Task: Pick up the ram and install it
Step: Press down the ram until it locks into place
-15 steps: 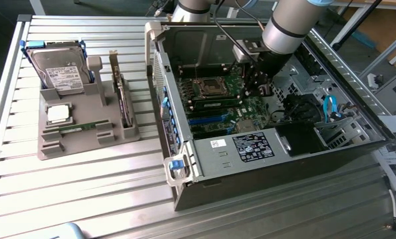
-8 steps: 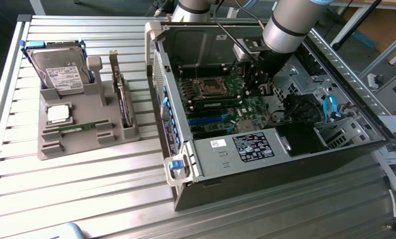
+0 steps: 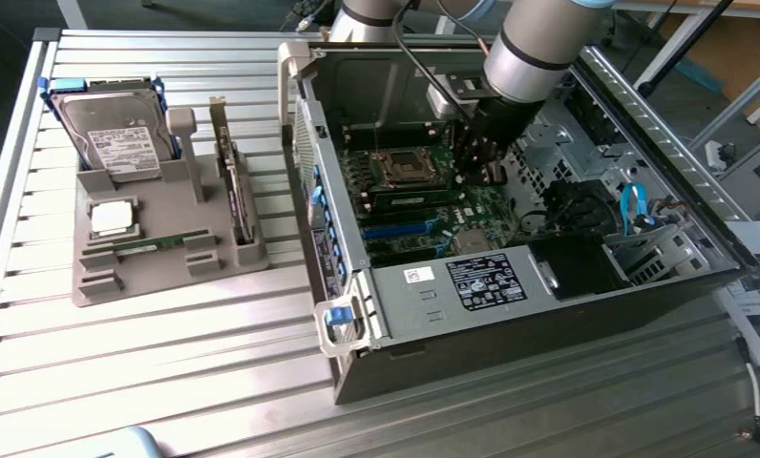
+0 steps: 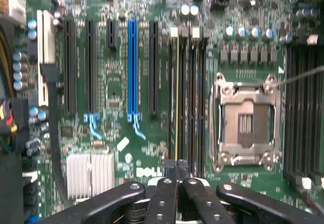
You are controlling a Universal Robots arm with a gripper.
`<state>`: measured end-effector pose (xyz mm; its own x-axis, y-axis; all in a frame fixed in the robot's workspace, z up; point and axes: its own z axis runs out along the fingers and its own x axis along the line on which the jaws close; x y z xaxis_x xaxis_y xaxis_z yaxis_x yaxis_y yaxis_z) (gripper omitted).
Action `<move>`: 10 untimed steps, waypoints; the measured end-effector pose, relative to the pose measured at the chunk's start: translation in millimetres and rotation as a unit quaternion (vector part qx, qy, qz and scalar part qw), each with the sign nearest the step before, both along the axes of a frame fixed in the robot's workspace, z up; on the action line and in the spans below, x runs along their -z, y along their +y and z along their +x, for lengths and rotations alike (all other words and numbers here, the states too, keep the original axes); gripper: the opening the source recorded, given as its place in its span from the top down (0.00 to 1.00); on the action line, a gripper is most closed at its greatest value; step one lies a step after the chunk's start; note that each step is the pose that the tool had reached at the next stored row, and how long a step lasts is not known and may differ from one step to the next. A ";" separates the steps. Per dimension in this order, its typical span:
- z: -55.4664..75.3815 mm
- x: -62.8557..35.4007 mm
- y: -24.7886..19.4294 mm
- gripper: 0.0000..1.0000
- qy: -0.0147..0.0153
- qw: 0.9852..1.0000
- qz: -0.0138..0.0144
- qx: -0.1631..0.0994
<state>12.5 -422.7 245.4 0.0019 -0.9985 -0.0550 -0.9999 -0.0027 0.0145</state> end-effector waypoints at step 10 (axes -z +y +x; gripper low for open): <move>-32.5 0.0 0.0 0.89 -0.001 1.000 0.000 0.000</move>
